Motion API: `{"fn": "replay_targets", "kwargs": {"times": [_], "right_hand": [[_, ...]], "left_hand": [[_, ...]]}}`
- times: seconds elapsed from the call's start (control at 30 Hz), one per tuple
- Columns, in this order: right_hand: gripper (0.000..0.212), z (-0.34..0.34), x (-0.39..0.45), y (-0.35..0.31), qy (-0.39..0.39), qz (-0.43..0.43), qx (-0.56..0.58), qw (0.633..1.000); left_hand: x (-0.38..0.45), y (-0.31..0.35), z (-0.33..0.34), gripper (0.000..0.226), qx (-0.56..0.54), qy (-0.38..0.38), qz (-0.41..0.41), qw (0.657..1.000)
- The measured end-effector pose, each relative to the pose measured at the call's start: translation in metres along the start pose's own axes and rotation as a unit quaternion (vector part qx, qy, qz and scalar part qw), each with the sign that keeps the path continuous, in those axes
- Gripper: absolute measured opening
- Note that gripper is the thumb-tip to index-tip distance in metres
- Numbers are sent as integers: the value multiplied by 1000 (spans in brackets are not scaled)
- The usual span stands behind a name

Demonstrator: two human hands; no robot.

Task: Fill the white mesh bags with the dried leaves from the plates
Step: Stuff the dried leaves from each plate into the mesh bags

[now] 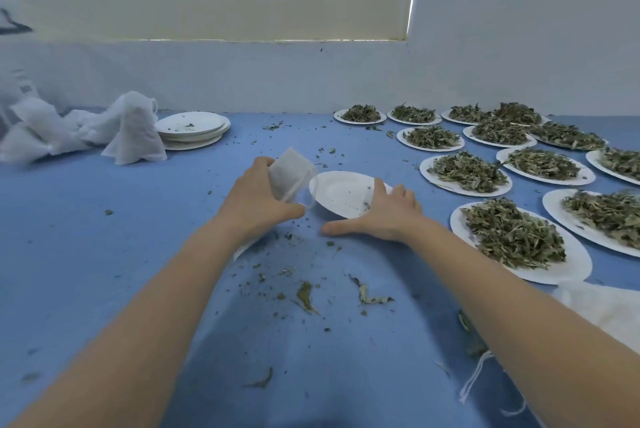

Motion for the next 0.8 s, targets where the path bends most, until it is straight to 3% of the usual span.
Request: {"fn": "replay_targets", "kwargs": {"times": [0.3, 0.47, 0.6, 0.7, 0.8], "right_hand": [[144, 3, 15, -7, 23, -7, -41, 999], [137, 9, 29, -38, 42, -65, 21, 997], [117, 3, 51, -78, 79, -130, 44, 987], [86, 7, 68, -101, 64, -171, 52, 982], [71, 19, 76, -107, 54, -192, 92, 976]], "left_hand": [[15, -25, -25, 44, -64, 37, -86, 994], [29, -28, -30, 40, -75, 57, -83, 992], [46, -37, -51, 46, -115, 82, -96, 985], [57, -52, -69, 53, -130, 102, -123, 979], [65, -66, -80, 56, -132, 117, -136, 975]]}}
Point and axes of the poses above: each hand's wrist, its own x-axis towards the middle knuckle, its own z-axis out of the palm, y = z × x, the point moved 9 cm from there along x, towards the middle knuckle, and after that the axes turned 11 degrees about -z, right-handed, at the moved point
